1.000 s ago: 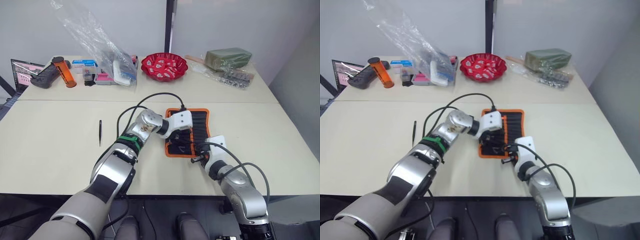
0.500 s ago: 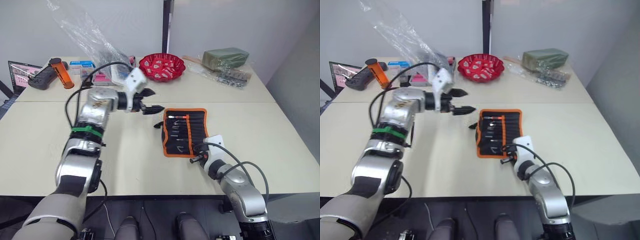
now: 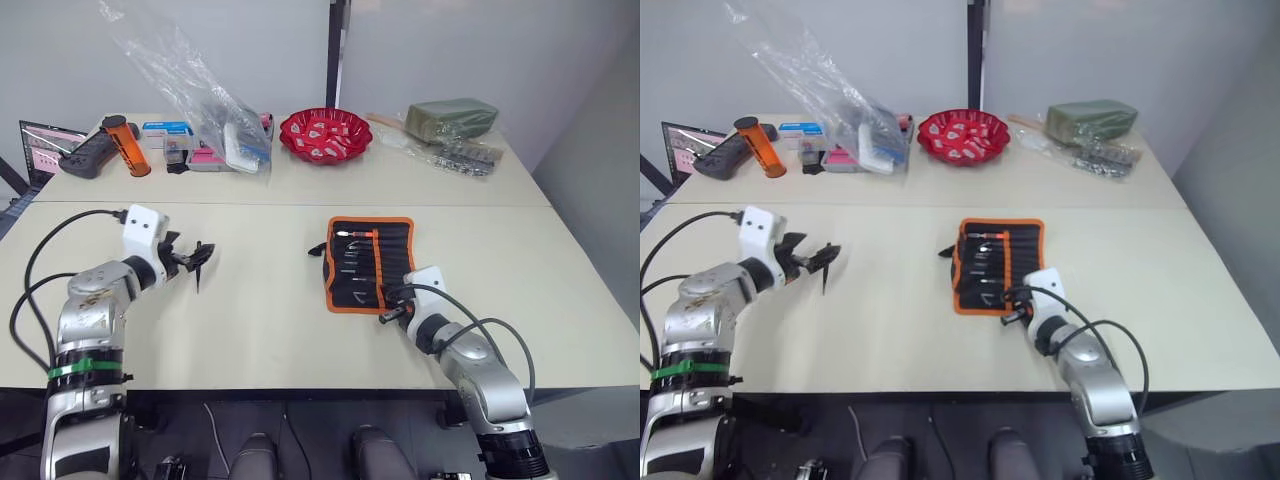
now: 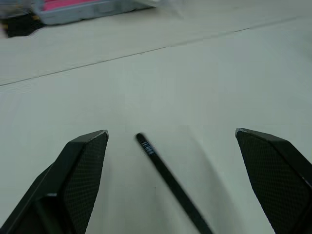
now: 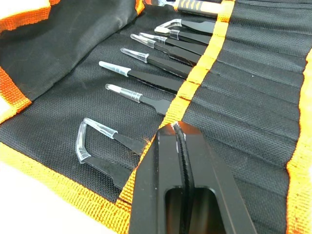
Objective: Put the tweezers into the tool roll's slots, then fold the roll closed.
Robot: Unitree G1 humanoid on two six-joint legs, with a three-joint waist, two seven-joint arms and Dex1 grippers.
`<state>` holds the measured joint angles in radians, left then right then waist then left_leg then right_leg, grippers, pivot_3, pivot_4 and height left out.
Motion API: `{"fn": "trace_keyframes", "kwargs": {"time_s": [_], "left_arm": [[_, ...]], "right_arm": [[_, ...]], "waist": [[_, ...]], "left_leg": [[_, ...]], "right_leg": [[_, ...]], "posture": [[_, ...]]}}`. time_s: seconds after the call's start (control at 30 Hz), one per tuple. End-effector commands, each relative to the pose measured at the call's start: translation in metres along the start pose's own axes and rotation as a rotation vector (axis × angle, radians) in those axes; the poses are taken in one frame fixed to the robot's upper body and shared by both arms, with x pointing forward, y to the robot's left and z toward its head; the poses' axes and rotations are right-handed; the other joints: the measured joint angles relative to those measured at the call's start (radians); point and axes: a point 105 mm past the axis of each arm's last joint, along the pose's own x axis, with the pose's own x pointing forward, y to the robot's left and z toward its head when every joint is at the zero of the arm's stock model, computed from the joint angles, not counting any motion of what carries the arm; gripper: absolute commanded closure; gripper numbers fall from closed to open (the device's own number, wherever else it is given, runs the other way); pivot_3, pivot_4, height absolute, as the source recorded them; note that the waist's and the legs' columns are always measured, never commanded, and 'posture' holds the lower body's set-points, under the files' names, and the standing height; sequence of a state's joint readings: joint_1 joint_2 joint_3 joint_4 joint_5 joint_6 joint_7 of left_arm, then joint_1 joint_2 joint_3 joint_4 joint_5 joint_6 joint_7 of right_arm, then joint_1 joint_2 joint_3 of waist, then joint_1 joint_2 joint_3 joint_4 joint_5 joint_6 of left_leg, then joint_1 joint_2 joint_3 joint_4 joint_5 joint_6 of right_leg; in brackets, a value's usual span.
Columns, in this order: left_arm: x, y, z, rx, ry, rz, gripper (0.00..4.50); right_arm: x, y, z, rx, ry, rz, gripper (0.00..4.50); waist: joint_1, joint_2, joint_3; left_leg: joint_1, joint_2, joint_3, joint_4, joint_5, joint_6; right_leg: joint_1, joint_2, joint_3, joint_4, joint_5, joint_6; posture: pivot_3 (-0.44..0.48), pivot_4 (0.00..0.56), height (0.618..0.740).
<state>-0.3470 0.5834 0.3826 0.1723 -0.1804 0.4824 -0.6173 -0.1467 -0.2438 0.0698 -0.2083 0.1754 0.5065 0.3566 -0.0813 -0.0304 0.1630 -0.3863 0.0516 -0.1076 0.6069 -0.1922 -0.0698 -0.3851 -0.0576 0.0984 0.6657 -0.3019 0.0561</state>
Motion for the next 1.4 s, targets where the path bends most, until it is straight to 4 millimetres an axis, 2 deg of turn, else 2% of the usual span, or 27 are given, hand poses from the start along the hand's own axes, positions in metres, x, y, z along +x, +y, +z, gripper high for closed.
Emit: {"fn": "trace_keyframes", "kwargs": {"time_s": [0.03,0.13,0.3,0.43,0.57,0.83,1.0,1.23,1.4], "left_arm": [[-0.027,0.021,-0.003,-0.034,-0.055,0.117,0.06],[-0.052,0.027,-0.017,-0.069,-0.077,0.155,0.06],[-0.082,0.017,-0.036,-0.011,-0.087,0.169,0.06],[-0.094,0.010,-0.041,-0.019,-0.083,0.173,0.06],[-0.097,0.009,-0.044,-0.032,-0.080,0.183,0.06],[-0.094,-0.009,-0.047,-0.064,-0.072,0.129,0.06],[-0.086,-0.023,-0.041,-0.092,-0.090,0.102,0.06],[-0.054,-0.049,-0.020,-0.144,-0.122,0.116,0.06],[-0.023,-0.058,-0.021,-0.143,-0.051,0.150,0.06]], "right_arm": [[0.005,0.015,-0.022,0.027,0.074,0.071,4.50],[0.005,0.016,-0.023,0.023,0.079,0.087,4.50],[0.008,0.016,-0.025,0.018,0.089,0.108,4.50],[0.010,0.018,-0.024,0.016,0.092,0.130,4.50],[0.012,0.021,-0.025,0.014,0.096,0.145,4.50],[0.011,0.022,-0.025,0.017,0.098,0.148,4.50],[0.010,0.022,-0.026,0.020,0.099,0.143,4.50],[0.008,0.021,-0.026,0.024,0.095,0.126,4.50],[0.005,0.021,-0.028,0.028,0.097,0.115,4.50]], "waist": [[-0.003,0.000,0.000],[-0.002,-0.003,-0.001],[-0.002,-0.005,-0.003],[-0.001,-0.007,-0.004],[-0.003,-0.007,-0.004],[-0.006,-0.008,-0.004],[-0.006,-0.008,-0.004],[-0.002,-0.008,-0.005],[-0.003,-0.008,-0.005]], "left_leg": [[0.001,0.000,0.000,-0.001,0.000,0.000],[0.000,0.001,0.000,0.000,0.000,0.000],[0.001,0.001,0.000,-0.001,0.000,0.000],[0.002,0.002,0.001,-0.001,0.000,0.000],[0.002,0.001,0.001,0.000,0.000,0.000],[0.002,0.002,0.001,-0.001,0.000,0.000],[0.002,0.002,0.001,-0.001,0.000,0.000],[0.001,0.001,0.001,-0.001,0.000,0.000],[0.001,0.001,0.000,-0.001,0.000,0.000]], "right_leg": [[0.000,0.000,0.000,0.000,0.000,0.000],[0.001,0.000,-0.001,0.000,0.000,0.000],[0.002,0.000,0.000,-0.001,0.000,-0.001],[0.002,0.001,-0.001,-0.001,0.000,-0.002],[0.002,0.001,-0.001,-0.001,-0.001,-0.002],[0.002,0.001,-0.001,-0.001,-0.001,-0.002],[0.002,0.001,-0.001,-0.001,-0.001,-0.002],[0.002,0.001,-0.001,-0.002,-0.001,-0.002],[0.001,0.001,-0.001,-0.002,-0.001,-0.002]], "posture": [[0.000,0.150,0.735],[0.000,0.150,0.735],[0.000,0.150,0.735],[0.000,0.150,0.735],[0.000,0.150,0.735],[0.000,0.150,0.735],[0.000,0.150,0.735],[0.000,0.150,0.735],[0.000,0.150,0.735]]}}
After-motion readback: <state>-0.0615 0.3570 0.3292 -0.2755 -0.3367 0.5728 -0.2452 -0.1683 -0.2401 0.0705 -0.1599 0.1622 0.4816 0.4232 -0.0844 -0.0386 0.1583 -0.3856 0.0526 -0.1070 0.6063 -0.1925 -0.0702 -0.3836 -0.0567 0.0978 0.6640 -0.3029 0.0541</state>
